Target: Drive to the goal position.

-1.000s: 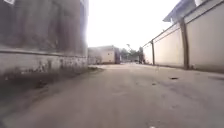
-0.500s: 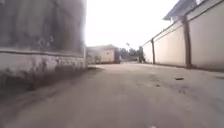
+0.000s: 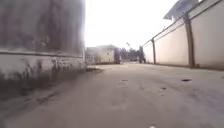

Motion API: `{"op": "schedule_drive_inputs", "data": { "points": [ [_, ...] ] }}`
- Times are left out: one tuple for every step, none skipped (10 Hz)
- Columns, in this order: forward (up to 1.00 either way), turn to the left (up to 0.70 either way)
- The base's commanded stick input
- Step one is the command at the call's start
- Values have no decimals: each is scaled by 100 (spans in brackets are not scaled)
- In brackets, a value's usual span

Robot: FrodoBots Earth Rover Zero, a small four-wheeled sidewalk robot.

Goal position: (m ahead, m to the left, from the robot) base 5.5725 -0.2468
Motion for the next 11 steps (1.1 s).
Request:
{"op": "schedule_drive_inputs", "data": {
  "points": [
    [50,0],
    [50,0],
    [50,0],
    [50,0],
    [50,0],
    [50,0],
    [50,0],
    [50,0],
    [50,0],
    [50,0],
    [50,0]
  ]
}}
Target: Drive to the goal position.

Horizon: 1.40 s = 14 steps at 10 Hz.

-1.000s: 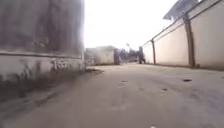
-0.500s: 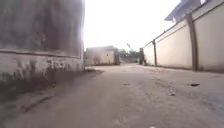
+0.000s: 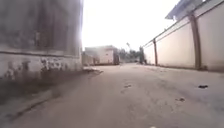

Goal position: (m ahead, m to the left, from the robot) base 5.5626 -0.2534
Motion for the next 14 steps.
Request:
{"op": "schedule_drive_inputs", "data": {
  "points": [
    [50,0],
    [50,0],
    [50,0],
    [50,0],
    [50,0],
    [50,0],
    [50,0],
    [50,0],
    [50,0],
    [50,0],
    [50,0],
    [50,0],
    [50,0],
    [50,0]
  ]
}}
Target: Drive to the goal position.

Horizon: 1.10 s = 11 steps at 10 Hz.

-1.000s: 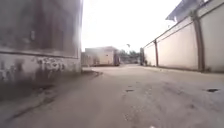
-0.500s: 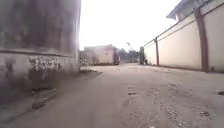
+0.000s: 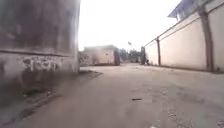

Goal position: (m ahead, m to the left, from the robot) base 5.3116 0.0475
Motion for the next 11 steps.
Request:
{"op": "schedule_drive_inputs", "data": {
  "points": [
    [50,0],
    [50,0],
    [50,0],
    [50,0],
    [50,0],
    [50,0],
    [50,0],
    [50,0],
    [50,0],
    [50,0],
    [50,0]
  ]
}}
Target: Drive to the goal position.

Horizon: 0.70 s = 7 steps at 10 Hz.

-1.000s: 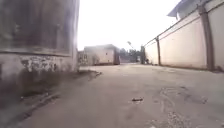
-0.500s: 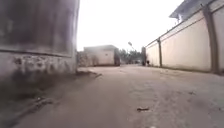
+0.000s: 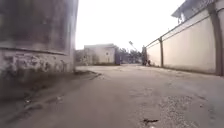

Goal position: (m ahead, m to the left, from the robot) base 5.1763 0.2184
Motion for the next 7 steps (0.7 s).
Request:
{"op": "schedule_drive_inputs", "data": {
  "points": [
    [50,0],
    [50,0],
    [50,0],
    [50,0],
    [50,0],
    [50,0],
    [50,0]
  ]
}}
